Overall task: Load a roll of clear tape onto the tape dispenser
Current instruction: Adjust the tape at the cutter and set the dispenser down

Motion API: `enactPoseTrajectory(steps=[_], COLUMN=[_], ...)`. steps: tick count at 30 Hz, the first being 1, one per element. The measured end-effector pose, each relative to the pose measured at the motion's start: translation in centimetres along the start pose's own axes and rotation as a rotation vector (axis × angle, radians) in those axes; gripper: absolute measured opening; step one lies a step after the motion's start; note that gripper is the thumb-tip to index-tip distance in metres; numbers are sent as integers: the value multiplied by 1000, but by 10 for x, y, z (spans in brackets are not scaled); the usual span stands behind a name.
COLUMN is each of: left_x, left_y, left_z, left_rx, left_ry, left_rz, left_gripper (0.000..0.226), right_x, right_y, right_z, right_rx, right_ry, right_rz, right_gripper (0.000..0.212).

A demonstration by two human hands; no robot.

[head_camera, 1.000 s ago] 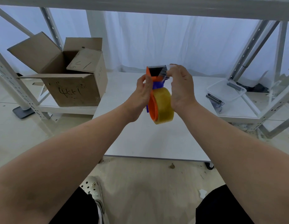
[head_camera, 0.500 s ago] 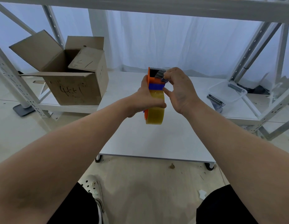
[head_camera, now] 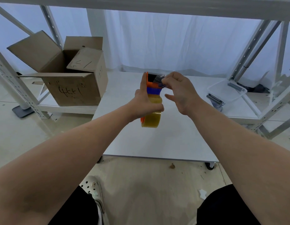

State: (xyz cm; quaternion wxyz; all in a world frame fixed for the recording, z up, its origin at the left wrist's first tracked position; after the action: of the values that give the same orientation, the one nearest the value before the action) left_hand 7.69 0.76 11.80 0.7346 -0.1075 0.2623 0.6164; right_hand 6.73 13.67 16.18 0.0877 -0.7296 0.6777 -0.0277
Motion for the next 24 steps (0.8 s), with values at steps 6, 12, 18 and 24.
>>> enactPoseTrajectory(steps=[6, 12, 18, 24], left_x=[-3, 1, 5, 24], left_y=[-4, -6, -9, -16], left_z=[-12, -21, -28, -52], left_rx=[58, 2, -52, -143], left_ry=[178, 165, 125, 17], left_rz=[-74, -114, -193, -225], left_gripper=[119, 117, 118, 120], right_x=[-13, -10, -13, -11], right_y=[1, -2, 5, 5], right_z=[3, 3, 6, 23], right_rx=[-117, -90, 73, 43], right_ry=[-375, -467, -389, -676], right_rz=[126, 124, 103, -65], right_gripper=[14, 21, 19, 13])
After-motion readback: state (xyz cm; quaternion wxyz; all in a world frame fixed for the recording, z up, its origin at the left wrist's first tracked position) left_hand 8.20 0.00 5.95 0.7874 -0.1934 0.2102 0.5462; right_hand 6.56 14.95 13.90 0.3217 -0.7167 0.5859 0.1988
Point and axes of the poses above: each hand's wrist, its own y-axis towards the middle knuckle, its own x-axis out of the palm, z = x × y, the point moved 1 cm from there along y, towards the middle knuckle, and after that the axes turned 12 degrees about x, right-handed, at the moved point
